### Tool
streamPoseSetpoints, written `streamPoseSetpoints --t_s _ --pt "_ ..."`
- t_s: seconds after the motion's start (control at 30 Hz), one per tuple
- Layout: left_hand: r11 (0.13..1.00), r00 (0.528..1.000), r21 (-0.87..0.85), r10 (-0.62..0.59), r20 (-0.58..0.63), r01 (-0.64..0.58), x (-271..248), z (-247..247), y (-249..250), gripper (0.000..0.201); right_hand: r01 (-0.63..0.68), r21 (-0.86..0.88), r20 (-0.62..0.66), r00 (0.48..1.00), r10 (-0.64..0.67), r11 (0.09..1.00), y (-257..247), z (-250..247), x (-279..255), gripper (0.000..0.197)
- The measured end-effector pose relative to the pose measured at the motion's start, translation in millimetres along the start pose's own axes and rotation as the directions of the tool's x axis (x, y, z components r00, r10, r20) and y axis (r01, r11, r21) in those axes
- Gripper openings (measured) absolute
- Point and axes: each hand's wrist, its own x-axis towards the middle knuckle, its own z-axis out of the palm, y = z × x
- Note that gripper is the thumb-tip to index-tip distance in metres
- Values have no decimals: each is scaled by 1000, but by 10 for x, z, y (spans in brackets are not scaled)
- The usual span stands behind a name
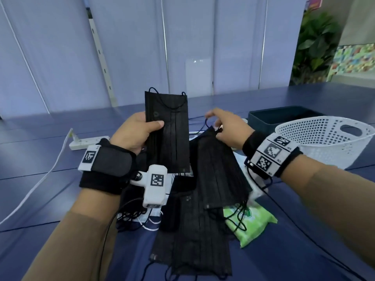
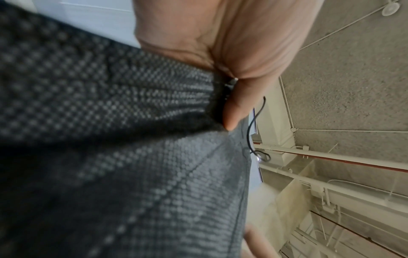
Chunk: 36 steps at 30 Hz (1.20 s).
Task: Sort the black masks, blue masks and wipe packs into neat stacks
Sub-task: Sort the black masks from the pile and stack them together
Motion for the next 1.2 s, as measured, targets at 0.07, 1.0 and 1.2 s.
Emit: streamPoseSetpoints --t_s 0.07,1.0,1.2 --pt "999 1000 -40 -15 -20 14 15 33 -40 23 -70 46 -99 992 75 996 71 -5 125 62" --pt "909 917 -120 -395 51 398 98 646 -677 27 -435 210 591 770 240 876 527 200 -206 35" --pt "898 915 -175 -401 53 404 104 656 -702 27 -450 184 532 793 297 874 538 314 -232 40"
